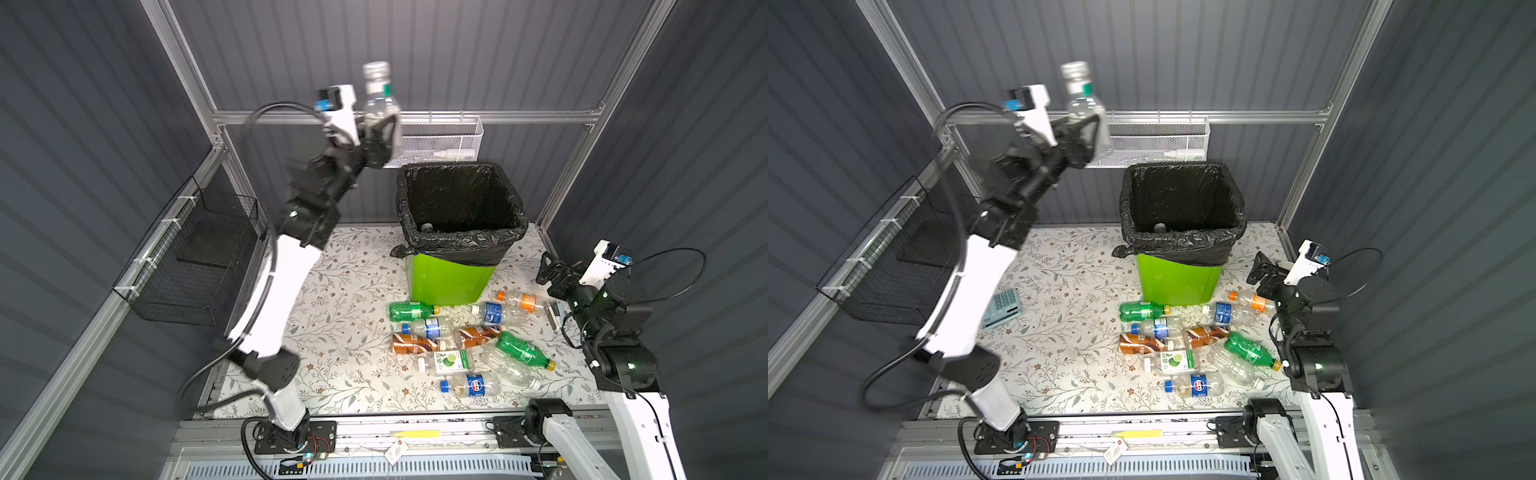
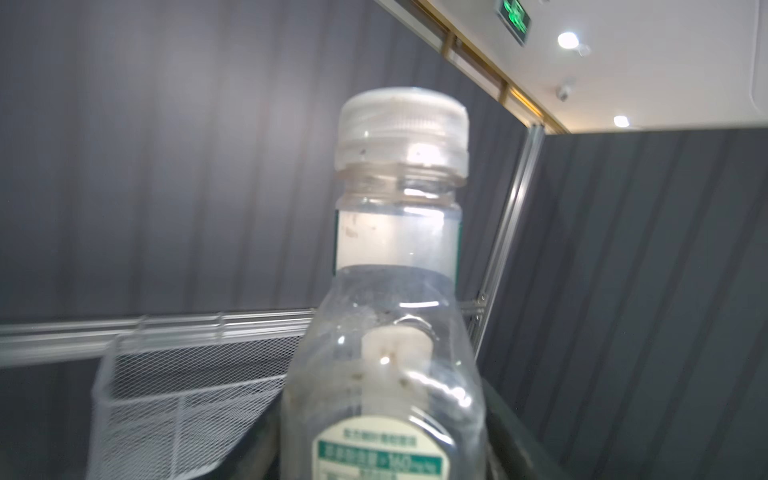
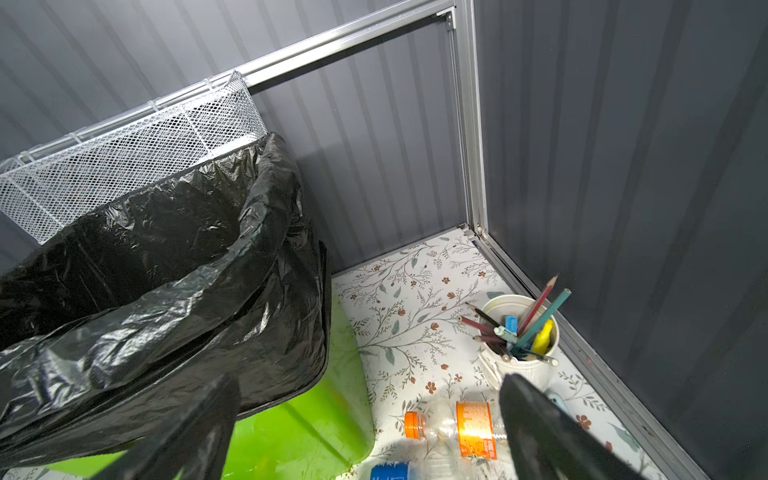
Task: Throw the plastic bottles in the bin
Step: 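Close the left gripper on the clear bottle and lift it over the bin, then open the left gripper to drop the clear bottle into the bin, then lower the right gripper onto the blue-cap Pepsi bottle while the left arm withdraws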
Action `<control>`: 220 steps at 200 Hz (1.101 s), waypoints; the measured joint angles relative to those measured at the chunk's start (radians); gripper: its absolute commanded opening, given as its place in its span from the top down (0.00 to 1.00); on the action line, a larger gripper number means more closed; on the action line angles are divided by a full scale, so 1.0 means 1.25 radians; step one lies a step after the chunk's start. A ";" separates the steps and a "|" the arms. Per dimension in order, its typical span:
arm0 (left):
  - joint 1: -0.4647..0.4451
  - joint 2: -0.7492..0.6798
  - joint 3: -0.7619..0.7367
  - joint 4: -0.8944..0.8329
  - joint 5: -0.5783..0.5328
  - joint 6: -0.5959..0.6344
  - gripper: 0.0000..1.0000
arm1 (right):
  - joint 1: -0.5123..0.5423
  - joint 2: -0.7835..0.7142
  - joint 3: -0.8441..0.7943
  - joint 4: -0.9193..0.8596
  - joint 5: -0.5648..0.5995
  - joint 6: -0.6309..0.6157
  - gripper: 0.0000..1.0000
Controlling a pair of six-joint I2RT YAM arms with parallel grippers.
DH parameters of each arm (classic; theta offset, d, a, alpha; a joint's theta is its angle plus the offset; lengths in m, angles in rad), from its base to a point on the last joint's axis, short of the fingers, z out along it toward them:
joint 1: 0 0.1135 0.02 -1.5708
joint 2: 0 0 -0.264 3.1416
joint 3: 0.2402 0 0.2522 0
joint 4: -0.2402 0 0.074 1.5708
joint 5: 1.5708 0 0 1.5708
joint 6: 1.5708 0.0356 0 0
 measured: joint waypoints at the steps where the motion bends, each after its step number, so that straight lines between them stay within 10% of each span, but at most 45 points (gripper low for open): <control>1: -0.007 0.016 0.022 -0.015 0.002 -0.001 0.01 | 0.000 0.000 0.000 0.000 -0.002 0.000 0.01; 23: -0.089 0.150 0.110 -0.149 0.026 0.042 0.00 | 0.000 0.002 0.000 -0.010 -0.010 -0.001 0.01; 71: -0.092 -0.192 -0.535 0.054 -0.109 0.129 0.00 | 0.000 -0.016 0.000 -0.027 -0.009 0.002 0.01; 162: -0.078 -0.435 -0.735 0.233 -0.313 0.182 0.00 | 0.020 0.005 -0.032 -0.077 -0.186 -0.078 0.01; 220: -0.013 -0.408 -0.883 0.094 -0.399 0.131 0.00 | 0.274 0.043 -0.063 -0.185 -0.154 -0.232 0.01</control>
